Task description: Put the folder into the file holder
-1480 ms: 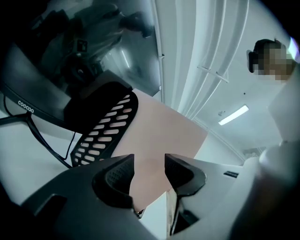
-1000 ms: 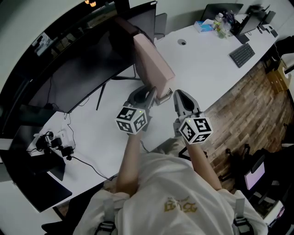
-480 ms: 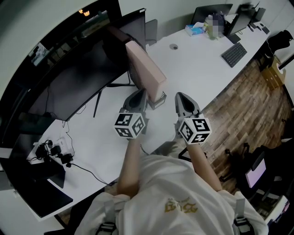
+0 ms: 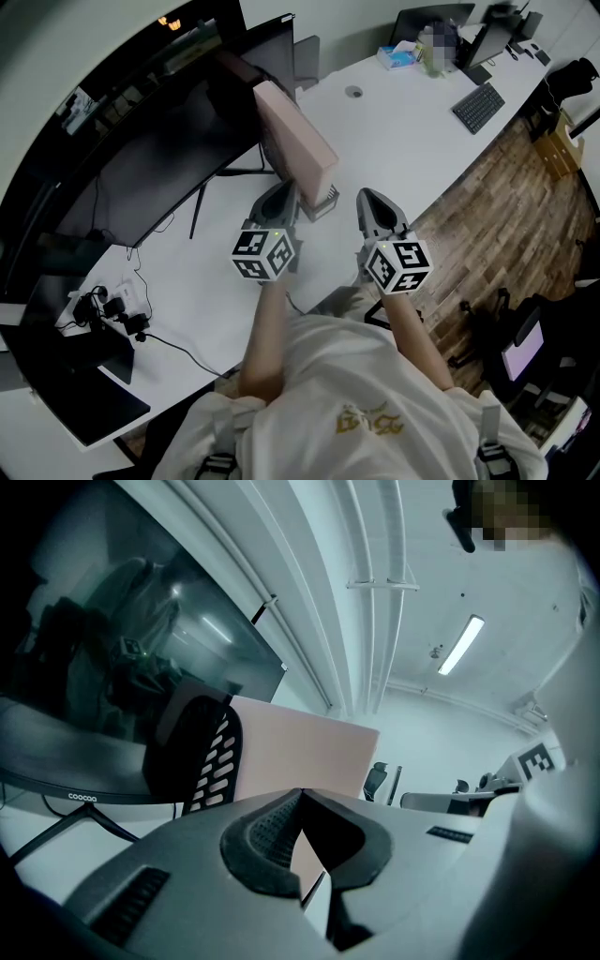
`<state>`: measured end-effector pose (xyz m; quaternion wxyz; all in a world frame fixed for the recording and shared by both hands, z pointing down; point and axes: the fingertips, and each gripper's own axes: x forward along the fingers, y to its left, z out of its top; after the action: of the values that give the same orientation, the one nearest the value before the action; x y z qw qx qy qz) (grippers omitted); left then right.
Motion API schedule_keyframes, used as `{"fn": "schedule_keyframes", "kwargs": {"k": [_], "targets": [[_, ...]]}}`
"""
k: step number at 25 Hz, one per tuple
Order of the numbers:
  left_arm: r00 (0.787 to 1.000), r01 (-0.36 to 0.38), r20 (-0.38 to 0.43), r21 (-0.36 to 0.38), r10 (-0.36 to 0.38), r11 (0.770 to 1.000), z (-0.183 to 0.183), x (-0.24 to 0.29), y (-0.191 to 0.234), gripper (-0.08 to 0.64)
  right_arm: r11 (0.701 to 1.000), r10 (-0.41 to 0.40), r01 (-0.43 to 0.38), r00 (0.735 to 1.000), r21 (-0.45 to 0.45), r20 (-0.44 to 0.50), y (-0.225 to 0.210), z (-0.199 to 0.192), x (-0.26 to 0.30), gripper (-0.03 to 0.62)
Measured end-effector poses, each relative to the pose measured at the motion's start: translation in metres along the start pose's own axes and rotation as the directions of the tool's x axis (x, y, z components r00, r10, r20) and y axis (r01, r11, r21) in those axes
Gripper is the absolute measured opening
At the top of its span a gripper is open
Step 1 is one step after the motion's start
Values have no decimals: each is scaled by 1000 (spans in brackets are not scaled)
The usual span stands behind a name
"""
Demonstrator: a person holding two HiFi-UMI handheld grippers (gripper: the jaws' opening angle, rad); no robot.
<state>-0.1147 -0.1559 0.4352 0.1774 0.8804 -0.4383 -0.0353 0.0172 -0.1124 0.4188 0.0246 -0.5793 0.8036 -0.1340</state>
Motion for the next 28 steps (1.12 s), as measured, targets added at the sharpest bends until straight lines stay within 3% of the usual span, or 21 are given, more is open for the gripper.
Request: {"fn": "schedule_keyframes", "kwargs": {"k": [28], "targets": [[1000, 12, 8, -39, -11, 999, -2, -5, -3, 15, 1000, 21, -21, 1000, 0, -8, 9, -3, -5, 9]]}}
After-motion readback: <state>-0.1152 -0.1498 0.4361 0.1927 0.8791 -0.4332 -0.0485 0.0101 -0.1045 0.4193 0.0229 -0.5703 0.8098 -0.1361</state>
